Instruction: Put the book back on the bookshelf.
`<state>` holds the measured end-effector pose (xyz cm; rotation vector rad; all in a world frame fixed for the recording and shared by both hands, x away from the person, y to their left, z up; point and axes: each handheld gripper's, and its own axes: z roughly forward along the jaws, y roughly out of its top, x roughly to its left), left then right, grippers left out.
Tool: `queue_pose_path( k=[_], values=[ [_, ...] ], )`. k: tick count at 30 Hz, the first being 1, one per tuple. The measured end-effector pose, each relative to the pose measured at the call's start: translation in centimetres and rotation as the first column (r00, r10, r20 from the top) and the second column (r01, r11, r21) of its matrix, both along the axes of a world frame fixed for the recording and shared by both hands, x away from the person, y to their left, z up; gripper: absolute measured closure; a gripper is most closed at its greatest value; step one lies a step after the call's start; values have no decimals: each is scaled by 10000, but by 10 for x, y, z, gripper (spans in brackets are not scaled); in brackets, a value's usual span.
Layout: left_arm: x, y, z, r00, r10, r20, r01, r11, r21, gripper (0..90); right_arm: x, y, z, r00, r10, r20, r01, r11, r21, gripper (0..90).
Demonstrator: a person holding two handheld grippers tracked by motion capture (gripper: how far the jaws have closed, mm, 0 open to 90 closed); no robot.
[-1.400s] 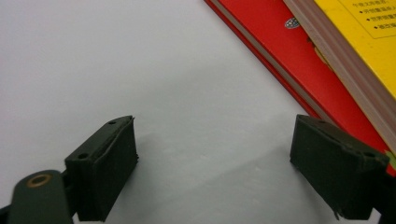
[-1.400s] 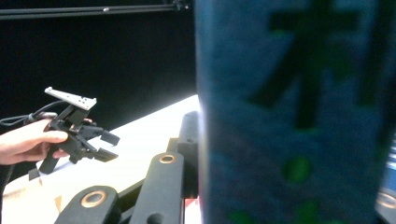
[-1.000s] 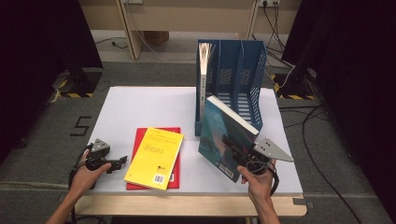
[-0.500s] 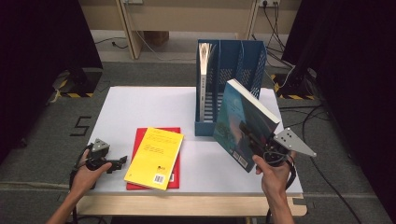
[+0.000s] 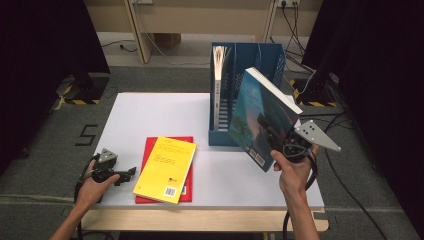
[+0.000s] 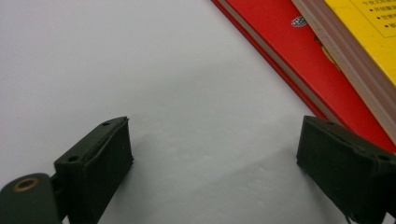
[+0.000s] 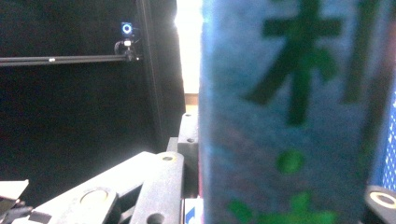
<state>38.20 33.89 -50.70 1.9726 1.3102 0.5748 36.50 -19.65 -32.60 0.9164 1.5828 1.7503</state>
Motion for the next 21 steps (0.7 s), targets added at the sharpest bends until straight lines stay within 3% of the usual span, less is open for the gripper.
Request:
queue_pose_path(
  k=[14, 21],
  values=[
    [0, 0, 0, 10000, -1, 1, 1, 10000, 2, 93, 50, 11, 15, 9967, -811, 16, 811, 9966, 143, 743],
    [0, 0, 0, 10000, -2, -3, 2, 10000, 3, 93, 73, 19, 17, 9899, -1418, 83, 1420, 9895, -279, 742]
  ],
)
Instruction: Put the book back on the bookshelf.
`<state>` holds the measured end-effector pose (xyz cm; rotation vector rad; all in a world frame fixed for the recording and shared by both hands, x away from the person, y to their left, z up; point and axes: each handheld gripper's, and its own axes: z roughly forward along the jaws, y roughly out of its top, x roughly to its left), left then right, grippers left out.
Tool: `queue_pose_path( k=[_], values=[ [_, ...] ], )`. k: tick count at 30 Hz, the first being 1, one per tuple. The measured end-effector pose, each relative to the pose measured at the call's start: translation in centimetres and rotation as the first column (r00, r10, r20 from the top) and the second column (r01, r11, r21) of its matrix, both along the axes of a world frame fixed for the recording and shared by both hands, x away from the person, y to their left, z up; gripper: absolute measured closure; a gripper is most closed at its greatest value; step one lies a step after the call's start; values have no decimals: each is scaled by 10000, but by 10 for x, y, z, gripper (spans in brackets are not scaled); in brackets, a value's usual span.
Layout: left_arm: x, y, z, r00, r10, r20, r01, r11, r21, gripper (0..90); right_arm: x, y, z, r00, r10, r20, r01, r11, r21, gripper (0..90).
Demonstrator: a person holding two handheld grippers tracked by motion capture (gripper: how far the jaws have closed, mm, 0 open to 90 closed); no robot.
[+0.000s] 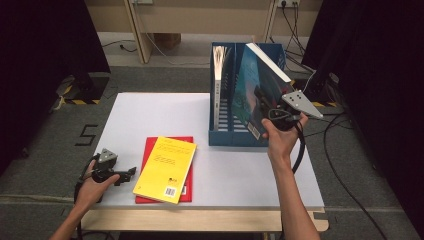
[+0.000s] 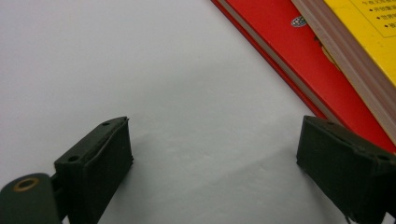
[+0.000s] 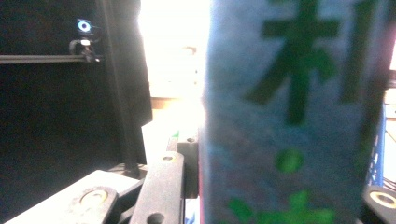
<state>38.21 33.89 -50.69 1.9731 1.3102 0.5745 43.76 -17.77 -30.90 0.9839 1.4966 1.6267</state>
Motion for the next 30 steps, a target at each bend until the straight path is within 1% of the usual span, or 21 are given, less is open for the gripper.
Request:
queue_pose_path(
  k=[2, 4, 5, 8, 10, 15, 17, 23, 30],
  values=[
    [0, 0, 0, 10000, -1, 4, 1, 10000, -1, 93, 7, 1, -2, 9999, -127, -39, 128, 9999, 90, 743],
    [0, 0, 0, 10000, 2, 5, -2, 10000, 0, 93, 13, 1, -4, 9997, -192, -175, 198, 9990, 393, 743],
    [0, 0, 0, 10000, -1, 3, 1, 10000, -4, 93, 16, 1, -5, 9996, -231, -185, 239, 9986, 466, 742],
    [0, 0, 0, 10000, -2, 3, 2, 10000, -3, 93, 24, 1, -7, 9989, -401, -227, 412, 9980, 475, 742],
    [0, 0, 0, 10000, 13, 27, -13, 10000, -12, 94, 28, 2, -9, 9979, -620, -211, 626, 9975, 332, 742],
    [0, 0, 0, 10000, 11, 26, -12, 10000, 3, 94, 40, 2, -14, 9952, -948, -247, 953, 9952, 207, 742],
    [0, 0, 0, 10000, 19, 17, -19, 10000, -7, 93, 44, 3, -16, 9936, -1078, -347, 1085, 9939, 184, 742],
    [0, 0, 0, 10000, -3, -5, 3, 10000, 8, 93, 61, 7, -25, 9881, -1466, -456, 1466, 9892, -27, 742],
    [0, 0, 0, 10000, 13, 9, -13, 10000, -5, 93, 80, 19, -30, 9844, -1629, -660, 1636, 9865, 57, 742]
  ],
)
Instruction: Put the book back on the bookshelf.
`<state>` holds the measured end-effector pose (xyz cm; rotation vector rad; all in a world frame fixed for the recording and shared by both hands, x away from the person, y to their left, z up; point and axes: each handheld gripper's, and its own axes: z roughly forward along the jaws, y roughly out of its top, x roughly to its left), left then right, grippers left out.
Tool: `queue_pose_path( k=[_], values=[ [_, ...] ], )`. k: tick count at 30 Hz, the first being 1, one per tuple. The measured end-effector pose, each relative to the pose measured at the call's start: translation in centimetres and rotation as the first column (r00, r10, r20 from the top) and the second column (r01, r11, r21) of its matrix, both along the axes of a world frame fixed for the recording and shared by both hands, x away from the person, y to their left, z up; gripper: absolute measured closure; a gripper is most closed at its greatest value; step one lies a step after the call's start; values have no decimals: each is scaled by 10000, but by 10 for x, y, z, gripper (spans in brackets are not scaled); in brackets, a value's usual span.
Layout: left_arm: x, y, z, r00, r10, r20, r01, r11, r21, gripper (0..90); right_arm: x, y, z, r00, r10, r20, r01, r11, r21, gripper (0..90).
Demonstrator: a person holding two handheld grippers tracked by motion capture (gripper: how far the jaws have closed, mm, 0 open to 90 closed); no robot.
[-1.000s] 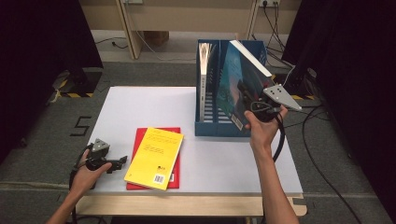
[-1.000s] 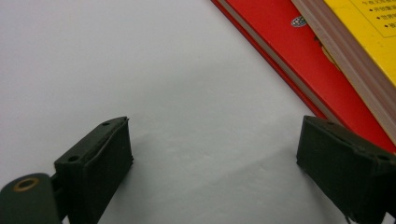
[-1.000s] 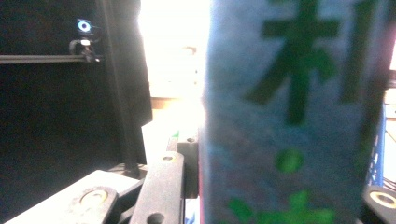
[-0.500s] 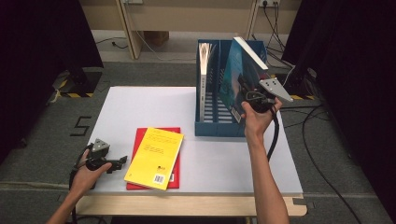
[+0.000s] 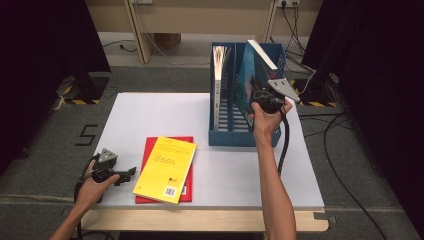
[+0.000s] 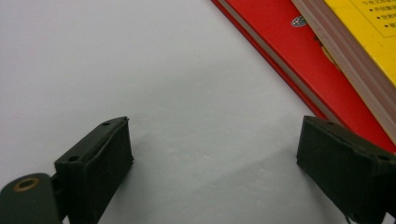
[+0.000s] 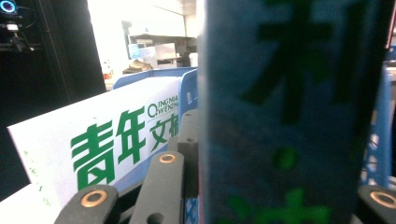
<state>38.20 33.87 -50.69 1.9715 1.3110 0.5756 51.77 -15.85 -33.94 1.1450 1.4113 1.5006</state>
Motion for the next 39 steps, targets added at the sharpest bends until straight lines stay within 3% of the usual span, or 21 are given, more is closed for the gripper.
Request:
queue_pose_path(
  k=[22, 31, 36, 39],
  values=[
    [0, 0, 0, 10000, -21, 27, 21, 10000, 67, 95, 45, 23, -35, 9960, -525, -723, 532, 9985, 85, 741],
    [0, 0, 0, 10000, -33, 32, 33, 10000, 78, 97, 61, 30, -48, 9898, -640, -1274, 615, 9978, -240, 739],
    [0, 0, 0, 10000, -15, 30, 15, 10000, 16, 97, 61, 33, -49, 9893, -451, -1387, 423, 9988, -235, 737],
    [0, 0, 0, 10000, -31, 24, 31, 10000, 60, 98, 58, 32, -46, 9860, -405, -1619, 313, 9978, -592, 736]
  ],
)
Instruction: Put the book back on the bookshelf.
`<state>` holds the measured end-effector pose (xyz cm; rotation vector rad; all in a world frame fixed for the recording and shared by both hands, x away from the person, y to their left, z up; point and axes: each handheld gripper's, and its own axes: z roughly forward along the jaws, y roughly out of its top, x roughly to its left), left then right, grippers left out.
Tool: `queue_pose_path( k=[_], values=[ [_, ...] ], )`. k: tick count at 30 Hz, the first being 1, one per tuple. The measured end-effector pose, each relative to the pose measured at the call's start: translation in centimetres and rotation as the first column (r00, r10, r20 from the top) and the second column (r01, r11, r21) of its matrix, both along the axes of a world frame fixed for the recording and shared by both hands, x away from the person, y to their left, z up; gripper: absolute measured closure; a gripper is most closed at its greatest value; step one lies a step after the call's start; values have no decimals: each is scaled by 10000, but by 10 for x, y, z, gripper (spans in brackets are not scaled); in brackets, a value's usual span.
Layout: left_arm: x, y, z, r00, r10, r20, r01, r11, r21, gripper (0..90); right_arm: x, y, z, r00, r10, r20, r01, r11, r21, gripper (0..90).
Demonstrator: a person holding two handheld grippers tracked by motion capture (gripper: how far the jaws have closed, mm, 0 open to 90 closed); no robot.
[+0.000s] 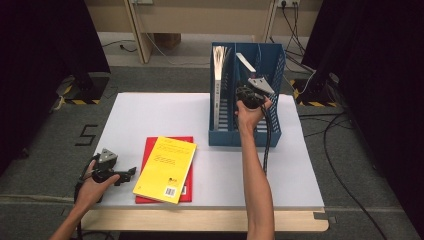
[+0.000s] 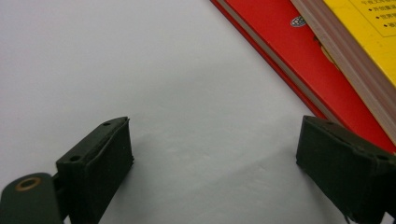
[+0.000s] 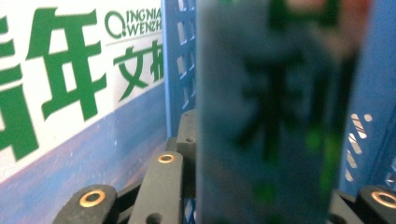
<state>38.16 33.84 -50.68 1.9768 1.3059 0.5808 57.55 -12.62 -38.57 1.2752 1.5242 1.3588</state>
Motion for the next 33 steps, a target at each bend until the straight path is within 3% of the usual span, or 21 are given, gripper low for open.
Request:
queue_pose_path(
  k=[2, 12, 21, 33],
  values=[
    [0, 0, 0, 10000, 15, 6, -15, 10000, -35, 97, -4, -1, 2, 9998, 110, -180, -116, 9994, -320, 736],
    [0, 0, 0, 10000, 0, -3, 0, 10000, 10, 97, -22, -8, 2, 9962, 479, -729, -529, 9962, -686, 729],
    [0, 0, 0, 10000, 3, 10, -3, 10000, 1, 97, -32, -14, 3, 9945, 717, -768, -746, 9966, -356, 703],
    [0, 0, 0, 10000, -7, 22, 7, 10000, 6, 99, -55, -19, 6, 9868, 1379, -849, -1418, 9890, -421, 600]
  ],
)
